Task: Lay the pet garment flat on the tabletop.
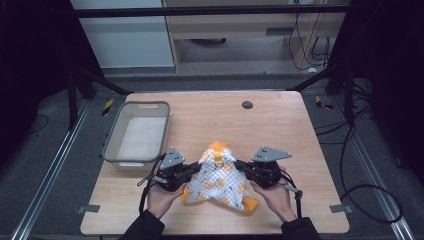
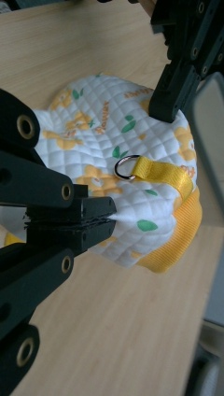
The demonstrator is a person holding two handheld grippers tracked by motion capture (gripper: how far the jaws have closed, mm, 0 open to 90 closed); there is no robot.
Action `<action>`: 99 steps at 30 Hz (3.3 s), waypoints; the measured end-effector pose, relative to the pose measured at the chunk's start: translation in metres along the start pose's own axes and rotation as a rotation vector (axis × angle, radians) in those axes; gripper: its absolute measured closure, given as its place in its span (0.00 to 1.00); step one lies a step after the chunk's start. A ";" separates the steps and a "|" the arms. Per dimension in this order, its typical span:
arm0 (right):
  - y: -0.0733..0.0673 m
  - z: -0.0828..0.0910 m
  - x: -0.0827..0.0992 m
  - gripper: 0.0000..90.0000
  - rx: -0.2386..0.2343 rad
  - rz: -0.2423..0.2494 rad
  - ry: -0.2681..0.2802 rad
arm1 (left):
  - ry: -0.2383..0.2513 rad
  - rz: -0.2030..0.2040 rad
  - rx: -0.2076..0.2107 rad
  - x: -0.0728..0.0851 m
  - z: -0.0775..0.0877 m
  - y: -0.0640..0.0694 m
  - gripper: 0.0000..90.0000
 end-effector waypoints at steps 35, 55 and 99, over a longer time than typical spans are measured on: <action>0.068 0.035 0.006 0.44 0.236 -0.018 0.073 | -0.113 0.029 -0.157 0.045 0.000 -0.046 0.36; 0.065 -0.009 0.072 0.57 0.154 -0.008 -0.126 | -0.266 -0.058 -0.077 0.092 -0.041 -0.024 0.43; 0.055 -0.008 0.025 0.87 0.046 -0.261 -0.117 | -0.173 0.050 -0.048 0.042 -0.022 -0.048 0.99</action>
Point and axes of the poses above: each handheld gripper's, and its own axes: z roughly backward along the jaws, x roughly out of its underside, y roughly to its right, the point moved 8 cm from there along -z, roughly forward along the jaws, and after that the axes turned 14 degrees about -z, right-handed, at the moved point
